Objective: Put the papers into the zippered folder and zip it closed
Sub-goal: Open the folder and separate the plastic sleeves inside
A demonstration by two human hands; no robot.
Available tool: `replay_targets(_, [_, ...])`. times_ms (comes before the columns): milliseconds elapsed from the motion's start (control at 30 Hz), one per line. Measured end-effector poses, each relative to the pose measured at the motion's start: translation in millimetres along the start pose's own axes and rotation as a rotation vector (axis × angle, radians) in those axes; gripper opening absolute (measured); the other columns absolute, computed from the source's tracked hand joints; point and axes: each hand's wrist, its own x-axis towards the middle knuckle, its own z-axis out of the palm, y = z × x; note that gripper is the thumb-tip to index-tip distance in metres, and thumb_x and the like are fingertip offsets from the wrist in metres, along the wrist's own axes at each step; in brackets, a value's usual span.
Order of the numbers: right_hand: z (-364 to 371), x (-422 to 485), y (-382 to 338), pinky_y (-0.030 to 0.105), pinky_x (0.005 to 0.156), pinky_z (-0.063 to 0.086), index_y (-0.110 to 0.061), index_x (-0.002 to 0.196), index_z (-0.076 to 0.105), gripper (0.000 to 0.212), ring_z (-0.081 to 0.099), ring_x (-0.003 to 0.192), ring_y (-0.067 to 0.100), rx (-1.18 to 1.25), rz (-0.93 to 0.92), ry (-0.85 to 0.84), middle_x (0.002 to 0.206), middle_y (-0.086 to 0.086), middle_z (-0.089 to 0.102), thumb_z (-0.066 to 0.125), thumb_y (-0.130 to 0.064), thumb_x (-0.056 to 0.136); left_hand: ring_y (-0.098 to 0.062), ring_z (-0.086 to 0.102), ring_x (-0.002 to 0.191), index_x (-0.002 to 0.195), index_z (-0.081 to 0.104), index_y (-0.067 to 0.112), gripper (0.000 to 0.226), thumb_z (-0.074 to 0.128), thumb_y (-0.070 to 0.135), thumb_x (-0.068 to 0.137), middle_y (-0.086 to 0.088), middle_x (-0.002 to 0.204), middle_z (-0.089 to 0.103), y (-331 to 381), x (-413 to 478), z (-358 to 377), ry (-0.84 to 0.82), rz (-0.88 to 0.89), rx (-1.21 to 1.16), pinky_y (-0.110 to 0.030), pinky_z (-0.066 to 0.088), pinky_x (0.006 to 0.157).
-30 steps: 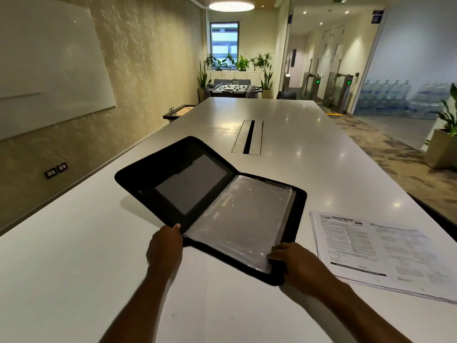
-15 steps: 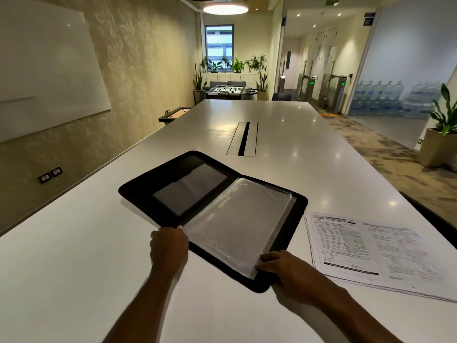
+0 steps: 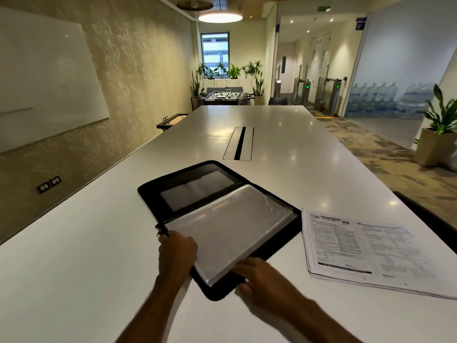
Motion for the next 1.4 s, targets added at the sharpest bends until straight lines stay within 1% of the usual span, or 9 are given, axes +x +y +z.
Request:
replay_targets(167, [-55, 0, 75, 0.025, 0.102, 0.037, -0.026, 0.131, 0.059, 0.046, 0.049, 0.127, 0.018, -0.283, 0.192, -0.014, 0.138, -0.001, 0.056, 0.062, -0.039, 0.087, -0.029, 0.058, 0.074, 0.085, 0.061, 0.0, 0.031, 0.05, 0.029, 0.091, -0.019, 0.091, 0.067, -8, -26, 2, 0.004, 0.043, 0.095, -0.028, 0.038, 0.062])
replay_targets(267, [-53, -4, 87, 0.022, 0.085, 0.043, -0.031, 0.119, 0.068, 0.033, 0.058, 0.111, 0.016, -0.284, 0.2, 0.039, 0.126, -0.004, 0.063, 0.061, -0.04, 0.088, -0.034, 0.063, 0.084, 0.09, 0.061, -0.001, 0.032, 0.047, 0.026, 0.094, -0.02, 0.093, 0.068, -6, -25, 3, 0.038, 0.035, 0.091, -0.027, 0.036, 0.062])
replay_targets(400, [-36, 1, 72, 0.024, 0.074, 0.042, -0.028, 0.094, 0.076, 0.021, 0.053, 0.094, 0.016, -0.296, 0.137, 0.097, 0.1, -0.012, 0.07, 0.06, -0.042, 0.087, -0.022, 0.051, 0.065, 0.087, 0.059, 0.0, 0.027, 0.044, 0.022, 0.094, -0.018, 0.091, 0.068, -7, -14, -2, 0.029, 0.042, 0.101, -0.027, 0.034, 0.054])
replay_targets(633, [3, -4, 1, 0.027, 0.063, 0.05, -0.022, 0.073, 0.069, 0.014, 0.061, 0.081, 0.019, -0.259, -0.02, 0.211, 0.082, -0.008, 0.067, 0.063, -0.031, 0.082, -0.041, 0.056, 0.097, 0.098, 0.057, -0.006, 0.025, 0.048, 0.016, 0.089, -0.027, 0.108, 0.058, -23, 13, -7, -0.026, 0.081, 0.045, -0.039, 0.045, 0.079])
replay_targets(800, [8, -13, -11, 0.032, 0.076, 0.048, -0.022, 0.095, 0.064, 0.026, 0.055, 0.094, 0.015, -0.182, -0.035, 0.158, 0.098, -0.006, 0.063, 0.045, -0.038, 0.09, -0.043, 0.054, 0.095, 0.1, 0.058, -0.005, 0.027, 0.05, 0.016, 0.086, -0.026, 0.105, 0.056, -43, 15, -9, 0.064, 0.021, 0.026, -0.041, 0.044, 0.077])
replay_targets(967, [-27, -34, 24, 0.025, 0.075, 0.048, -0.029, 0.104, 0.069, 0.025, 0.057, 0.096, 0.013, -0.285, 0.076, 0.149, 0.1, -0.009, 0.063, 0.055, -0.041, 0.087, -0.035, 0.056, 0.077, 0.093, 0.063, 0.001, 0.022, 0.052, 0.018, 0.087, -0.021, 0.091, 0.066, -55, 22, -19, 0.145, 0.055, -0.001, -0.034, 0.041, 0.065])
replay_targets(1133, [-20, -43, 15, 0.023, 0.055, 0.052, -0.028, 0.078, 0.075, 0.007, 0.063, 0.075, 0.013, -0.302, 0.141, 0.22, 0.076, -0.013, 0.064, 0.078, -0.027, 0.073, -0.03, 0.049, 0.073, 0.091, 0.062, 0.005, 0.021, 0.047, 0.02, 0.09, -0.02, 0.094, 0.066, -53, 26, -21, 0.122, 0.059, 0.023, -0.033, 0.036, 0.066])
replay_targets(1267, [-4, -47, -3, 0.021, 0.054, 0.05, -0.029, 0.078, 0.074, 0.005, 0.063, 0.073, 0.014, -0.267, 0.092, 0.209, 0.075, -0.013, 0.065, 0.073, -0.032, 0.074, -0.041, 0.058, 0.098, 0.109, 0.059, 0.003, 0.025, 0.046, 0.017, 0.093, -0.023, 0.11, 0.063, -51, 31, -27, 0.013, 0.079, 0.043, -0.038, 0.044, 0.078])
replay_targets(1400, [-11, -45, -7, 0.023, 0.063, 0.049, -0.033, 0.087, 0.066, 0.025, 0.057, 0.079, 0.003, -0.163, 0.101, 0.089, 0.083, -0.014, 0.06, 0.05, -0.051, 0.084, -0.04, 0.057, 0.101, 0.106, 0.058, -0.001, 0.022, 0.047, 0.013, 0.094, -0.024, 0.11, 0.063, -51, 31, -31, 0.004, 0.122, 0.09, -0.039, 0.044, 0.081])
